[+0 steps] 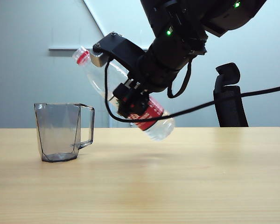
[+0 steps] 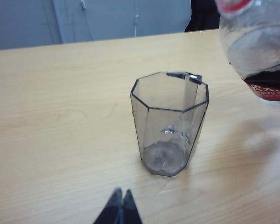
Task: Pick up the mineral water bottle on the table and pour water into the mug until it's half full.
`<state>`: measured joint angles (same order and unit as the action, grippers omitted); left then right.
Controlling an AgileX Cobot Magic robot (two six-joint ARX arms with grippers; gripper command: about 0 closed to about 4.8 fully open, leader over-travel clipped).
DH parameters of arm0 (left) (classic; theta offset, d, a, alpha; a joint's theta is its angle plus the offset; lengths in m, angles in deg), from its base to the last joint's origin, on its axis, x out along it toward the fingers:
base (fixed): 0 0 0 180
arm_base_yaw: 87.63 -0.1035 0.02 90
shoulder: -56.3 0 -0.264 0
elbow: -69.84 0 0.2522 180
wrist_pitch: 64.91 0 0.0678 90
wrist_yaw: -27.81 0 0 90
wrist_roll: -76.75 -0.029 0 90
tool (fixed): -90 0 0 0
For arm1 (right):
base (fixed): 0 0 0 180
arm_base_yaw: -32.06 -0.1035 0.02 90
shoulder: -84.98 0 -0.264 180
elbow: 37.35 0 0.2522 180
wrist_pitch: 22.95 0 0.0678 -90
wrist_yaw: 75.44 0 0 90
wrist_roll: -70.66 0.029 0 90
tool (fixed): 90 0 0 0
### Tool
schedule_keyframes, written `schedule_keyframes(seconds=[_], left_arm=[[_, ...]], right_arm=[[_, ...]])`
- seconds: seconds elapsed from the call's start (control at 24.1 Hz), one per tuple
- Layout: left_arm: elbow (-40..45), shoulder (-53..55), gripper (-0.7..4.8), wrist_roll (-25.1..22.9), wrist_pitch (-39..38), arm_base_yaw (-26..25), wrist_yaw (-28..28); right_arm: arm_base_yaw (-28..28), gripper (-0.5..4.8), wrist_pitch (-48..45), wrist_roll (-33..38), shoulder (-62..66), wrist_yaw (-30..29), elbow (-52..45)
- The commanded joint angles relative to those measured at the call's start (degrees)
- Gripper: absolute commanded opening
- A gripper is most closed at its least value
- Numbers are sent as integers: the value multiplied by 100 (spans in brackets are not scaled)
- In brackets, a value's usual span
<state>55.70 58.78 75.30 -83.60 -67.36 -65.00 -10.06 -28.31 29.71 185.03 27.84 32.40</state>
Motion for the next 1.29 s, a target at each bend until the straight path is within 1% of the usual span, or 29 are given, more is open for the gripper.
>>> schedule_keyframes(seconds=[0.04,0.17,0.33,0.5,0.75,1.08,1.29], left_arm=[[-13,-20,-2,17,72,2,9],[-13,-20,-2,20,74,2,9],[-13,-20,-2,17,72,2,9],[-13,-22,-2,17,74,0,9],[-13,-22,-2,17,72,2,9],[-13,-22,-2,20,72,2,9],[-13,-22,-2,17,72,2,9]], right_arm=[[17,228,-321,-588,-57,170,68],[7,229,-389,-992,-57,184,72],[2,228,-385,-1217,13,232,181],[-7,228,-369,-1611,199,317,435],[-66,228,-387,-2188,240,352,476],[-70,228,-501,-2426,267,461,487],[-70,228,-514,-2776,267,505,498]])
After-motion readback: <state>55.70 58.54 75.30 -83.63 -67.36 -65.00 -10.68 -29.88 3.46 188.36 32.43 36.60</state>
